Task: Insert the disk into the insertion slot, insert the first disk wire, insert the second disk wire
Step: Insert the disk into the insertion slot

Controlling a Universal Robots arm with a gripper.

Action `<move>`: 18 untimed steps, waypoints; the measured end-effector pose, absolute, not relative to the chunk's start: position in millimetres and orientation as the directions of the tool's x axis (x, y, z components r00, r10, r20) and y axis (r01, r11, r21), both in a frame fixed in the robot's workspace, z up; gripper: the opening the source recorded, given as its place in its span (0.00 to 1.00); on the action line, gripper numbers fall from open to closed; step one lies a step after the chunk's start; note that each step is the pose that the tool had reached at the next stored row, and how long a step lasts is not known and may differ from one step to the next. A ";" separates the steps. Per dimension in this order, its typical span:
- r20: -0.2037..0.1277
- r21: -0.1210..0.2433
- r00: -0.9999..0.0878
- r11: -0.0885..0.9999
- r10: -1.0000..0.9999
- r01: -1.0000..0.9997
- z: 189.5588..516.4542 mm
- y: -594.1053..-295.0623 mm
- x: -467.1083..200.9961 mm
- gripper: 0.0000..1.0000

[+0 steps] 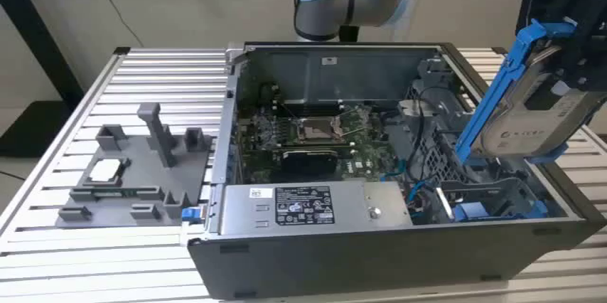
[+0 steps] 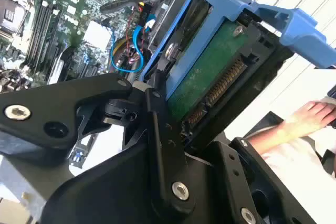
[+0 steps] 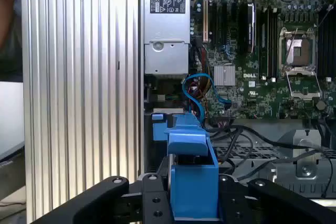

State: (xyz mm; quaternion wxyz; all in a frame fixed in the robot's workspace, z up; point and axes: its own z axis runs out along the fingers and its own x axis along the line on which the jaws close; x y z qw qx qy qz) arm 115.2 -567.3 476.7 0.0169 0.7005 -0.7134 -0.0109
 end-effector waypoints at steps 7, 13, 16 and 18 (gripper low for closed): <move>0.009 0.039 -0.018 0.018 -1.000 -0.999 470.8 -567.3 115.2 0.33; 0.009 0.062 -0.018 0.018 -1.000 -0.998 458.4 -571.2 117.5 0.33; 0.010 0.076 -0.018 0.019 -1.000 -0.997 457.0 -574.6 119.0 0.33; 0.011 0.079 -0.018 0.019 -1.000 -0.997 456.4 -575.7 119.4 0.33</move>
